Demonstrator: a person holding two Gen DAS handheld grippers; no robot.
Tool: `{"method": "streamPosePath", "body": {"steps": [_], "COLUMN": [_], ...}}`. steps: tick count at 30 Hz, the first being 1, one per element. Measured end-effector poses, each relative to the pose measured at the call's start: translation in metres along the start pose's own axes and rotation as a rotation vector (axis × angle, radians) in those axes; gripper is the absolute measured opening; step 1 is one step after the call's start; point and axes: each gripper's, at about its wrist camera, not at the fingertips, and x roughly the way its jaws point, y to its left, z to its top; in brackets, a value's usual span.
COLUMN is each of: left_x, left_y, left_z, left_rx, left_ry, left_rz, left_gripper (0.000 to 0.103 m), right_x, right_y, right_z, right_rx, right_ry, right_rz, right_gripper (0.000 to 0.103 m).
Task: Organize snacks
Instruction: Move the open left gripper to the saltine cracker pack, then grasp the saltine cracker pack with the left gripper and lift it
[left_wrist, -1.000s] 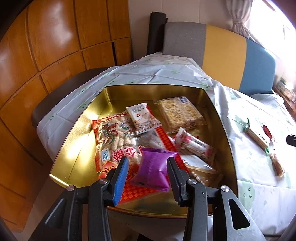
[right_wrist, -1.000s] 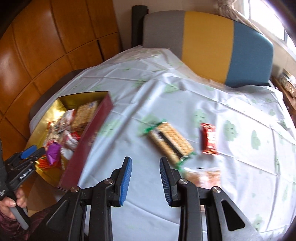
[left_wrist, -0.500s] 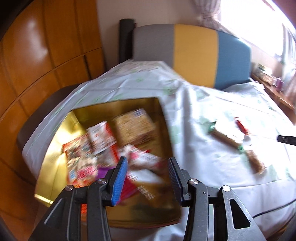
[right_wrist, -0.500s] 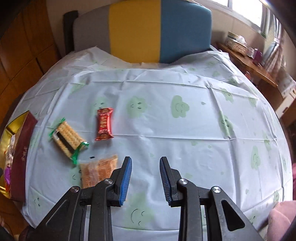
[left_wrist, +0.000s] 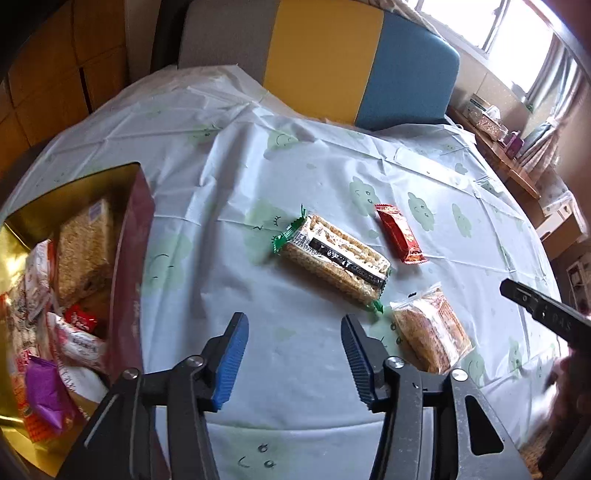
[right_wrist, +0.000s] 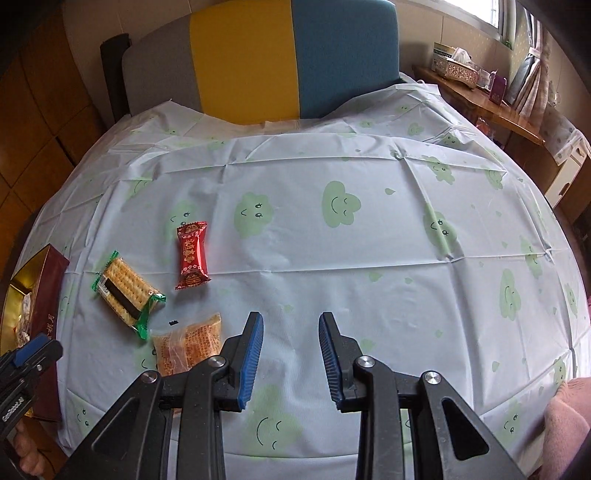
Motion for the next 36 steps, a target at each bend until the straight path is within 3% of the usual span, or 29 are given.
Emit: {"method": "streamPosePath", "body": {"steps": [2,10,12,16,19,21,27,36], "left_x": [0.014,0.057,0.063,0.07,0.078,0.078,0.064,0.041], "left_y": [-0.006,-0.015,-0.019,-0.029,-0.041,-0.049,-0.047,-0.039], "left_z": [0.008,0.033,0.039,0.048,0.051,0.047,0.035,-0.001], "left_rx": [-0.016,-0.154,-0.17,-0.158,-0.091,-0.011,0.092,0.309], "left_ry": [0.016,0.1,0.097,0.08,0.068,0.052,0.012,0.065], "left_rz": [-0.004,-0.04,-0.03,-0.008,0.044,0.072,-0.021,-0.134], "left_gripper": [0.068,0.073,0.078,0.08,0.084,0.079,0.053,0.051], "right_x": [0.001,0.005,0.005,0.006,0.007,0.007,0.007,0.007], "right_y": [-0.001,0.0,0.0,-0.003,-0.004,-0.002,0.0,-0.002], "right_z": [0.001,0.003,0.003,0.004,0.004,0.004,0.003,0.001], "right_rx": [0.002,0.0,0.005,0.022,0.029,0.021,0.007,0.007], "right_ry": [0.001,0.018,0.02,0.027,0.034,0.036,0.037,0.038], "right_rz": [0.003,0.014,0.021,0.027,0.032,0.034,0.029,0.004], "right_gripper": [0.032,0.034,0.034,0.034,0.034,0.034,0.034,0.034]}}
